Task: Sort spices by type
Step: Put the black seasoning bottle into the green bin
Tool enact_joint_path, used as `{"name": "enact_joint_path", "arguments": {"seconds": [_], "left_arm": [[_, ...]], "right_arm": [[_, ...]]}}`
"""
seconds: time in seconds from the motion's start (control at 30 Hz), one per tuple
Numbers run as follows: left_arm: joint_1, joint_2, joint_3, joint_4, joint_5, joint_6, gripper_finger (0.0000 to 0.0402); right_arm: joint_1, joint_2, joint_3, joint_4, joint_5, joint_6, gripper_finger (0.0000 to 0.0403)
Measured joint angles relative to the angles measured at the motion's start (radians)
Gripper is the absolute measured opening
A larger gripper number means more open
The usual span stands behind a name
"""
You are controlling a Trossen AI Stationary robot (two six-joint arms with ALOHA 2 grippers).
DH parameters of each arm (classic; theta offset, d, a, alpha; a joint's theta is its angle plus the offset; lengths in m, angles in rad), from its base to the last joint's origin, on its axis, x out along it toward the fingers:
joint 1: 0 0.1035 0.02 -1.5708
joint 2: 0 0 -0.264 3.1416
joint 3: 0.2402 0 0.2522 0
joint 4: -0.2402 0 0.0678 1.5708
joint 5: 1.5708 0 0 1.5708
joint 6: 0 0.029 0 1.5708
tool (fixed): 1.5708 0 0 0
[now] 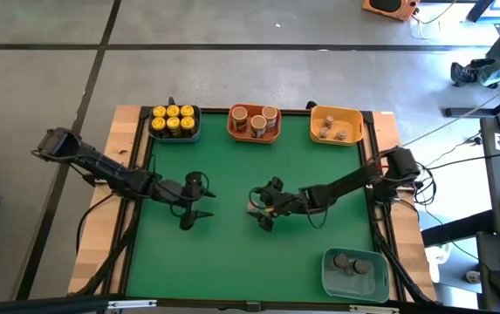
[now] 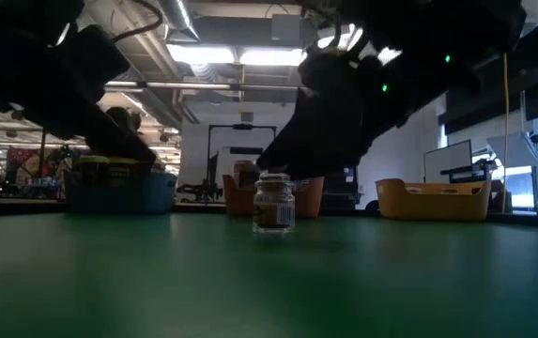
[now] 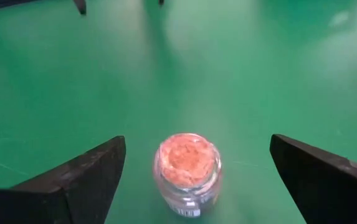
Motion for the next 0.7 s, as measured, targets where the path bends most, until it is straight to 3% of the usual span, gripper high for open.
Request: {"name": "enact_joint_path", "arguments": {"seconds": [0.33,0.7], "left_arm": [[0.058,0.000,0.025,0.003,-0.001,0.216,0.0306],[0.108,0.000,0.025,0.002,-0.001,0.303,0.0306]], "right_arm": [[-0.002,0.113,0.000,0.122,0.013,-0.039,0.0380],[-0.023,0.144,0.000,0.157,0.005,-0.058,0.0205]]}}
